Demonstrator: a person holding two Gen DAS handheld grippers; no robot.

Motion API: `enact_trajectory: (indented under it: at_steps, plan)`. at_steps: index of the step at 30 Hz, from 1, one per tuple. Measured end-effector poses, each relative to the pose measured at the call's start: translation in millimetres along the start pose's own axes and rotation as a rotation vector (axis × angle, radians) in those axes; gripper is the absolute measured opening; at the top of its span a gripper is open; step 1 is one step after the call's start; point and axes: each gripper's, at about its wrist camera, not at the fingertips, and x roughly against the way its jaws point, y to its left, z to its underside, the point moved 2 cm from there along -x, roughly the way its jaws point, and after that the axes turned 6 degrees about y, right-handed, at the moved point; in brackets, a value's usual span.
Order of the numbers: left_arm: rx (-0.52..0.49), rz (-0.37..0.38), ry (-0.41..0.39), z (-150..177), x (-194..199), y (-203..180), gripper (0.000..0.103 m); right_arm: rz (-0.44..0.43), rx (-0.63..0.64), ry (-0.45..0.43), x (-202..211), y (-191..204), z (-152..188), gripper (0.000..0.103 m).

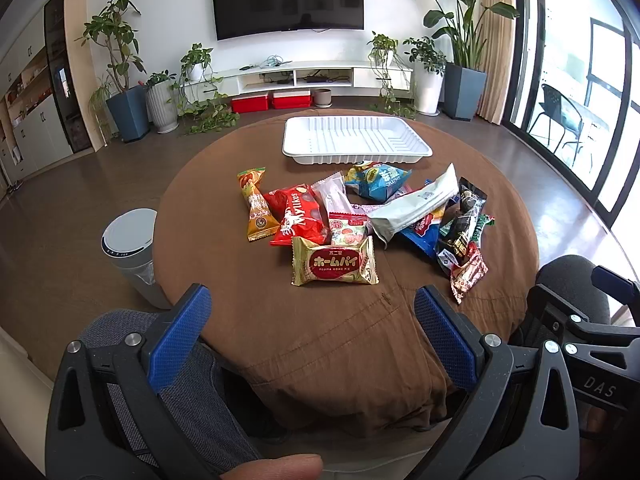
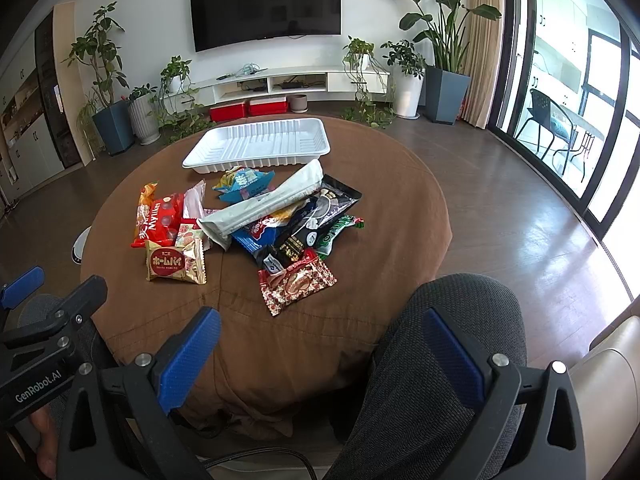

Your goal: Organize snacks

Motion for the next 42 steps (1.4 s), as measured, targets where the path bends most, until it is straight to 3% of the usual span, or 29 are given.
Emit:
enact_trajectory:
  at_steps: [42]
  plan:
    - [-0.001, -0.003, 0.003, -0.8, -0.7, -1.4, 0.103, 0.000, 0.001, 0.003, -0.6, 0.7, 0.7, 0.103]
